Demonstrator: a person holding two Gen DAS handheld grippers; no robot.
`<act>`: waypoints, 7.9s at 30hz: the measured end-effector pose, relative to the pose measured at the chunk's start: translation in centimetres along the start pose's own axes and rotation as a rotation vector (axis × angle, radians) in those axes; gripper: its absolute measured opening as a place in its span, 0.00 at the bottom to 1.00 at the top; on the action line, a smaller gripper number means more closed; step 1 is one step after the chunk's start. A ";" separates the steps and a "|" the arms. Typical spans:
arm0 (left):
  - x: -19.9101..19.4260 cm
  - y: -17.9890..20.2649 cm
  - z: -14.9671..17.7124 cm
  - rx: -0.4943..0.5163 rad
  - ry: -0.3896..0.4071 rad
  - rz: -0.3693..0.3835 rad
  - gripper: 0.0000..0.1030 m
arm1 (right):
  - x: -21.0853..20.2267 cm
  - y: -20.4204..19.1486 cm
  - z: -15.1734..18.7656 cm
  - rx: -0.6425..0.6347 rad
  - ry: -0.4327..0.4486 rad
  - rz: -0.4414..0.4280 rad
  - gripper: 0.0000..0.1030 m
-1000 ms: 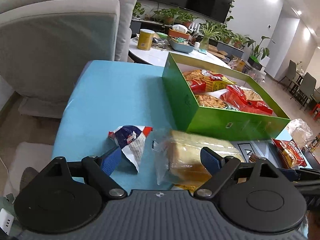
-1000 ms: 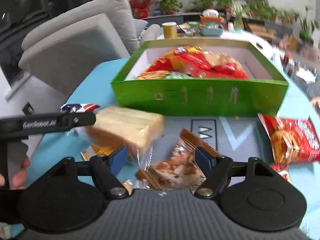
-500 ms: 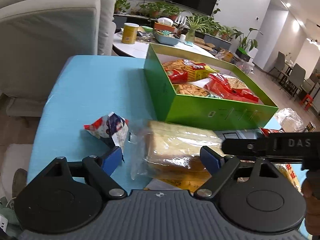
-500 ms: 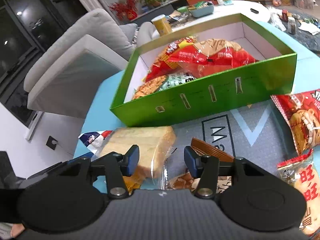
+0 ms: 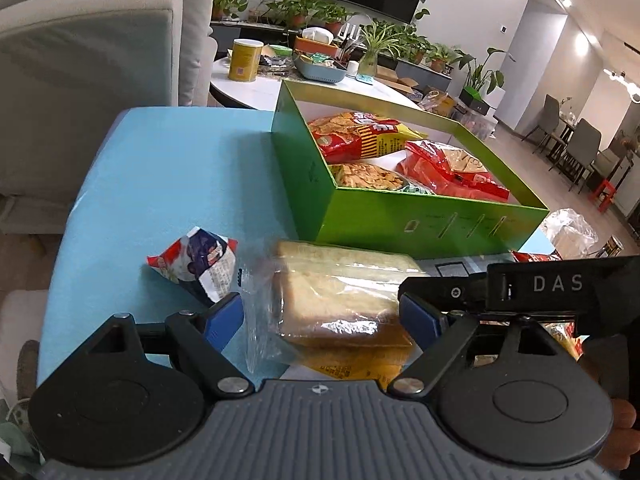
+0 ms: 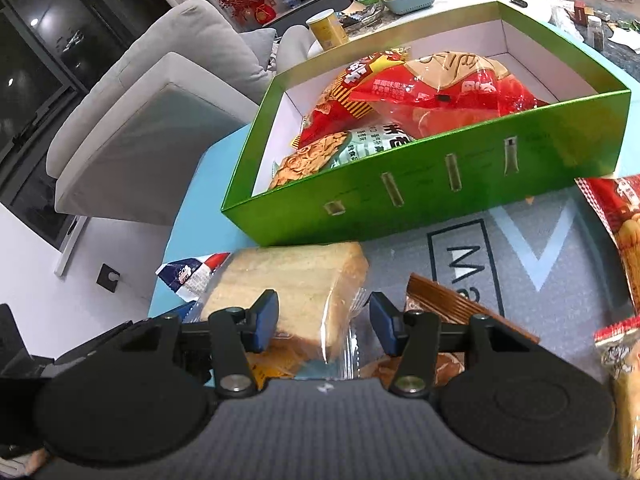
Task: Organize snacks
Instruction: 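Grasp the bagged sliced bread loaf with the right gripper and lift it, then carry the bread loaf into the green box and open the right gripper, then move the right gripper out of the box to the red cartoon-face bag, then grasp the red cartoon-face chip bag with the right gripper, then carry the red chip bag into the green box and release it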
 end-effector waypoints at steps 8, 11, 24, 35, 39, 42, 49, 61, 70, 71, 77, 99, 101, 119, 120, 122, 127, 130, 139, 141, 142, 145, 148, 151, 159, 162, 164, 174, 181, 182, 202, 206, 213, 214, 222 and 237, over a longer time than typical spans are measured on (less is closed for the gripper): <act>-0.4 0.6 1.0 0.002 0.000 0.024 0.76 | 0.3 0.2 -0.1 -0.008 -0.005 0.004 0.69; -0.8 1.0 1.3 0.016 -0.003 0.026 0.76 | 0.1 0.4 0.1 0.008 -0.023 -0.014 0.69; -2.0 2.7 1.1 0.059 0.026 -0.014 0.75 | -0.8 -0.7 0.2 -0.017 -0.009 -0.064 0.67; -5.0 7.0 -2.0 0.118 0.125 0.022 0.75 | -6.6 -1.2 -1.7 -0.079 0.163 -0.080 0.67; -4.6 9.7 -3.4 0.169 0.139 0.034 0.75 | -8.0 0.0 -3.1 -0.071 0.204 -0.078 0.67; -3.8 11.5 -4.5 0.197 0.141 0.045 0.75 | -8.7 1.5 -4.3 -0.054 0.229 -0.072 0.67; -1.0 14.7 -7.2 0.249 0.140 0.058 0.75 | -10.0 4.8 -7.4 -0.019 0.283 -0.070 0.67; 4.2 17.7 -11.9 0.336 0.129 0.014 0.75 | -8.4 9.2 -13.3 0.056 0.312 -0.105 0.67; 8.5 18.0 -13.3 0.349 0.104 -0.006 0.75 | -6.5 11.1 -15.5 0.068 0.301 -0.085 0.67; 9.0 17.9 -13.3 0.348 0.098 -0.008 0.75 | -6.2 11.3 -15.6 0.071 0.298 -0.085 0.67; 11.5 16.7 -13.5 0.324 0.071 -0.032 0.76 | -4.4 12.1 -16.5 0.082 0.282 -0.070 0.67; 6.8 15.1 -11.8 0.267 0.104 -0.060 0.82 | -8.7 12.4 -14.0 0.067 0.333 -0.026 0.68; 5.8 15.2 -11.4 0.267 0.115 -0.065 0.82 | -9.2 12.3 -13.3 0.063 0.324 -0.029 0.68; 3.1 19.5 -3.7 0.252 0.034 0.017 0.83 | -14.3 11.4 -6.2 0.026 0.302 -0.024 0.68; 3.3 19.8 -3.4 0.253 0.027 0.020 0.83 | -14.4 11.6 -6.0 0.023 0.301 -0.021 0.68; 3.8 20.2 -2.9 0.257 0.011 0.021 0.83 | -14.4 12.0 -5.4 0.019 0.295 -0.014 0.68; 5.4 21.3 -1.8 0.273 -0.035 0.019 0.83 | -13.5 14.2 -4.8 0.032 0.271 0.020 0.68; 6.3 21.8 -1.3 0.285 -0.059 0.019 0.83 | -12.6 16.0 -4.7 0.057 0.252 0.048 0.68; 8.9 23.8 0.2 0.326 -0.125 0.044 0.83 | -11.4 19.8 -4.1 0.124 0.231 0.086 0.68; 9.4 24.0 0.5 0.336 -0.139 0.041 0.83 | -11.1 20.0 -3.9 0.119 0.217 0.094 0.68; 9.6 24.1 0.6 0.339 -0.145 0.040 0.83 | -11.0 20.1 -3.9 0.119 0.210 0.099 0.68; 10.2 24.1 0.8 0.339 -0.161 0.040 0.83 | -10.3 20.4 -3.7 0.126 0.189 0.094 0.68; 10.5 24.1 1.1 0.335 -0.178 0.046 0.83 | -9.8 20.7 -3.5 0.137 0.169 0.085 0.68; 10.7 24.2 1.3 0.342 -0.187 0.043 0.83 | -9.5 20.6 -3.4 0.134 0.155 0.076 0.68; 11.1 24.7 1.6 0.366 -0.192 0.036 0.82 | -9.3 20.1 -3.2 0.119 0.148 0.067 0.67; 10.9 25.0 1.6 0.369 -0.189 0.059 0.75 | -9.2 20.1 -3.1 0.121 0.144 0.063 0.59; 10.8 25.2 1.7 0.379 -0.187 0.078 0.67 | -9.1 20.0 -3.0 0.119 0.138 0.057 0.55; 9.3 25.4 1.5 0.396 -0.157 0.097 0.63 | -9.5 19.2 -2.5 0.130 0.132 0.051 0.53; 5.8 25.0 -0.1 0.405 -0.079 0.089 0.63 | -11.6 16.1 -3.2 0.087 0.192 0.018 0.53; 5.1 24.8 -0.4 0.405 -0.064 0.086 0.63 | -11.8 15.4 -3.4 0.079 0.202 0.008 0.53; -3.4 16.6 -7.7 0.327 0.127 -0.025 0.64 | -12.2 3.5 -7.8 -0.075 0.291 -0.144 0.53; -3.5 14.9 -8.6 0.313 0.134 -0.042 0.64 | -11.1 1.9 -8.3 -0.098 0.285 -0.155 0.53; -2.5 12.2 -9.9 0.273 0.130 -0.049 0.64 | -9.0 0.1 -9.4 -0.132 0.264 -0.148 0.53; -2.2 11.9 -10.1 0.269 0.128 -0.049 0.64 | -8.7 0.0 -9.5 -0.137 0.262 -0.145 0.53; 0.7 9.5 -11.0 0.242 0.095 -0.054 0.64 | -5.4 -0.2 -10.6 -0.160 0.230 -0.121 0.53; 5.2 5.8 -10.4 0.189 0.028 -0.142 0.68 | -2.0 2.5 -12.0 -0.143 0.234 -0.008 0.54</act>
Point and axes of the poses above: each gripper's, at about its wrist camera, not at the fingertips, and x roughly the way its jaws point, y to its right, z to its underside, the point moved 6 cm from there along x, roughly the way its jaws point, and after that the axes turned 2 degrees about -y, right-handed, at the moved point
